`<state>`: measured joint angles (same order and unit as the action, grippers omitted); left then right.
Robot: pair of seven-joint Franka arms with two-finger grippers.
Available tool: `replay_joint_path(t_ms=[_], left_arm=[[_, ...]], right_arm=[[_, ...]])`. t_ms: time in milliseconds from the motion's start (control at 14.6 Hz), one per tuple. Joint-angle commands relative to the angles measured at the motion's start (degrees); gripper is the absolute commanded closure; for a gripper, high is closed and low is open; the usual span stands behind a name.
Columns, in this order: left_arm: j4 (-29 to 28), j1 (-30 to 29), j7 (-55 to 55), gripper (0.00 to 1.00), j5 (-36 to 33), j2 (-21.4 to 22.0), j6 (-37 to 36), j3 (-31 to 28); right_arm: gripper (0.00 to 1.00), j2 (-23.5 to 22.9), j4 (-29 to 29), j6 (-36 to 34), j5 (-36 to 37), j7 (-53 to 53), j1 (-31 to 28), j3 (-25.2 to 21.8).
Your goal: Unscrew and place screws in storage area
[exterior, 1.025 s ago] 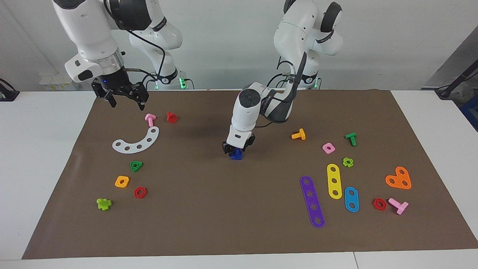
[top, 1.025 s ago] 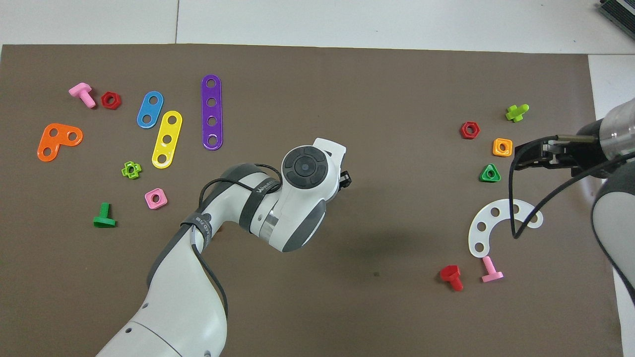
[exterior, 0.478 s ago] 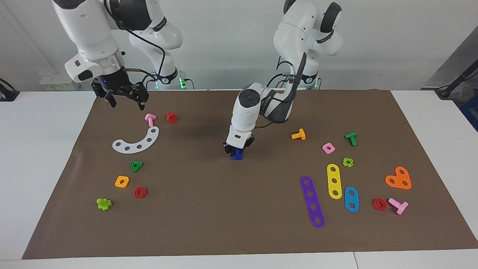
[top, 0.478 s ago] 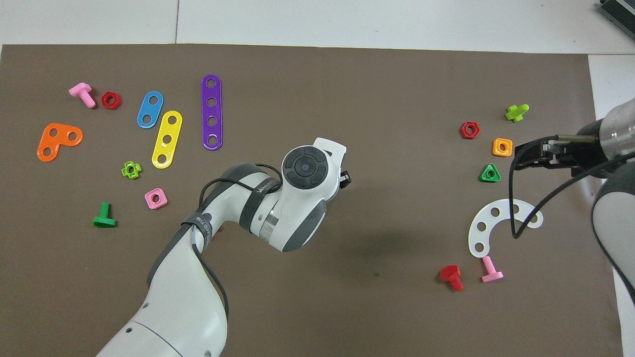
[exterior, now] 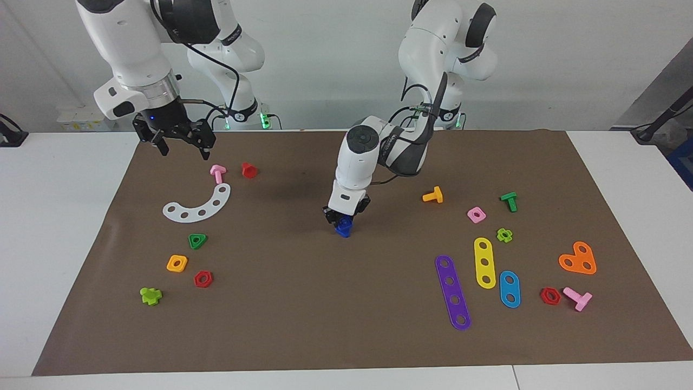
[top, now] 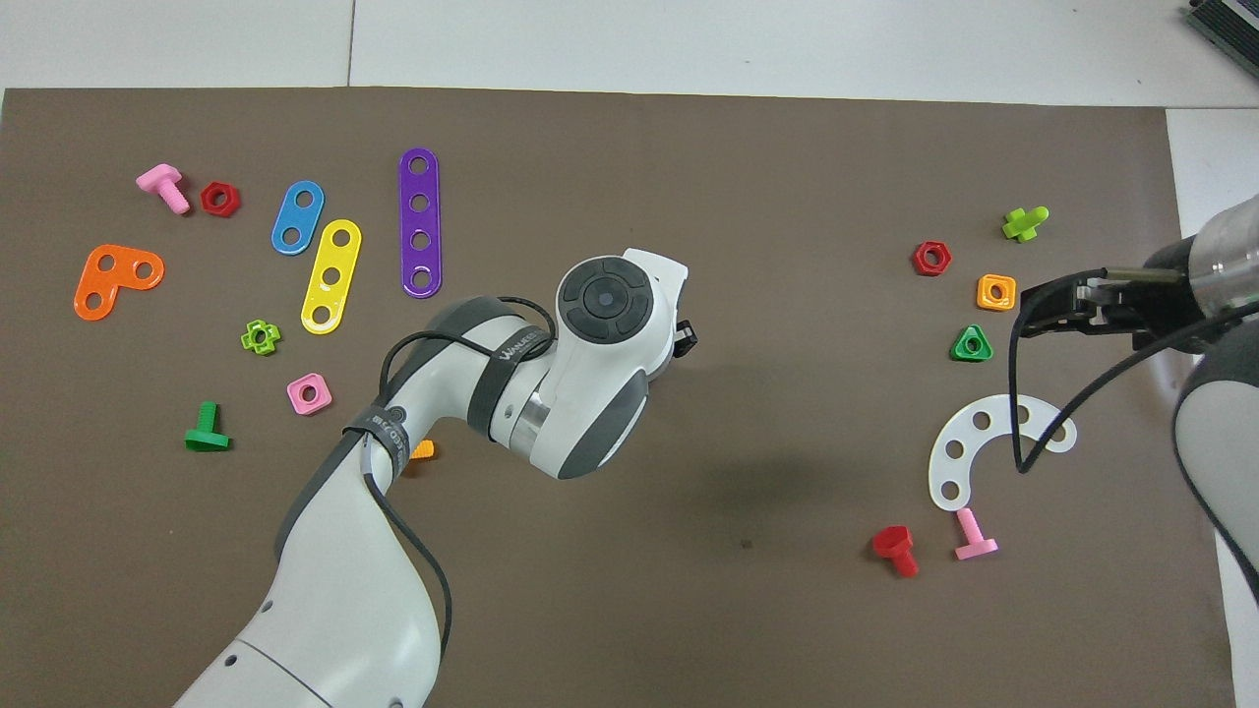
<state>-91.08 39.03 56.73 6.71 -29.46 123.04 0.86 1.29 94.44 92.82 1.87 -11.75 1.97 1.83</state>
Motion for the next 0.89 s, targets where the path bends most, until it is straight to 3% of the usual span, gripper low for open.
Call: replay_joint_path(t_ms=[0,273,547,820], left_arm=[[8.96,-2.72,0.31,1.00,-0.82,-1.92,-10.07,-0.07],[11.63,-8.42,-4.67,1.00,-1.08,0.53,-16.34,-0.07],[6.28,-16.59,-23.29,1.00,-0.73,4.76,-18.98,-0.15],[-1.80,-23.37,-43.15,1.00,-0.73,7.66,-16.97,-0.15]], right_arm=[[0.00,1.44,2.06,2.53,-1.25,1.21,-0.13,0.37],[0.03,1.18,4.43,6.66,-1.25,-0.71,1.44,1.16],[0.03,-3.65,4.43,12.98,-1.16,-7.92,7.94,1.16],[0.04,-10.14,2.77,19.31,-0.29,-14.32,15.59,1.16]])
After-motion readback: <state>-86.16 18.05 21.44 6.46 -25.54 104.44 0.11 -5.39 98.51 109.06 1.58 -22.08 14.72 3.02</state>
